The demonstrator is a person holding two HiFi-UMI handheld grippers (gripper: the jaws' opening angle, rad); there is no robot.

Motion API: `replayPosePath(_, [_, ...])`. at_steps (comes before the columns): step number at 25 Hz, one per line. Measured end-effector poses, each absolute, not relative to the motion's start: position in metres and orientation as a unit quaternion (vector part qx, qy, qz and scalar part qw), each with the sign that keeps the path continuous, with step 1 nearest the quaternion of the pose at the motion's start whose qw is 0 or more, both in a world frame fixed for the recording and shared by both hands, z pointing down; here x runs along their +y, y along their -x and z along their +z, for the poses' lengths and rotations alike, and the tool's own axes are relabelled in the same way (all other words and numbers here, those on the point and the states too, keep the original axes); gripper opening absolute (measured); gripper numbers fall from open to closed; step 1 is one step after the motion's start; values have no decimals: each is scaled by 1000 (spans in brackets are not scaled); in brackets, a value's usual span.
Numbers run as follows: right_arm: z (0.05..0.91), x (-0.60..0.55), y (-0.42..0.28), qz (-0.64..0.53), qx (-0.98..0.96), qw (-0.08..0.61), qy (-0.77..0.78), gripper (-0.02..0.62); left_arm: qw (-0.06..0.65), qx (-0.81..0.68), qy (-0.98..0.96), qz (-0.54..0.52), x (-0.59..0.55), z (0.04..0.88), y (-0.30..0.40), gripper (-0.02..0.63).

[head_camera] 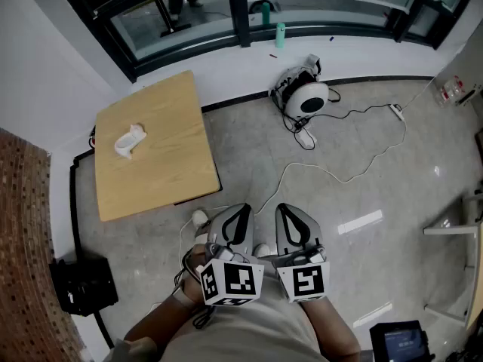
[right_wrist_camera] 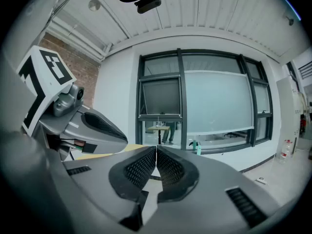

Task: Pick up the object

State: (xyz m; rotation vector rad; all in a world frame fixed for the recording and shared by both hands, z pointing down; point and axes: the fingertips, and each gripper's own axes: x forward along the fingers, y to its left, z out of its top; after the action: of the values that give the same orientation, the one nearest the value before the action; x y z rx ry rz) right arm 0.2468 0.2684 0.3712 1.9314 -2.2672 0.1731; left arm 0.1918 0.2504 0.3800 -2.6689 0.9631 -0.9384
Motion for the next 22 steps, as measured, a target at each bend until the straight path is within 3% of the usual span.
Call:
replayPosePath(9, [389,176,-169,68,-750,131,-645,11,37,328,893,-308,138,394,-106,15])
replayPosePath(22, [428,2,15,127,-778,223,-573,11,-103,371,844,-373,-61,493,125,37])
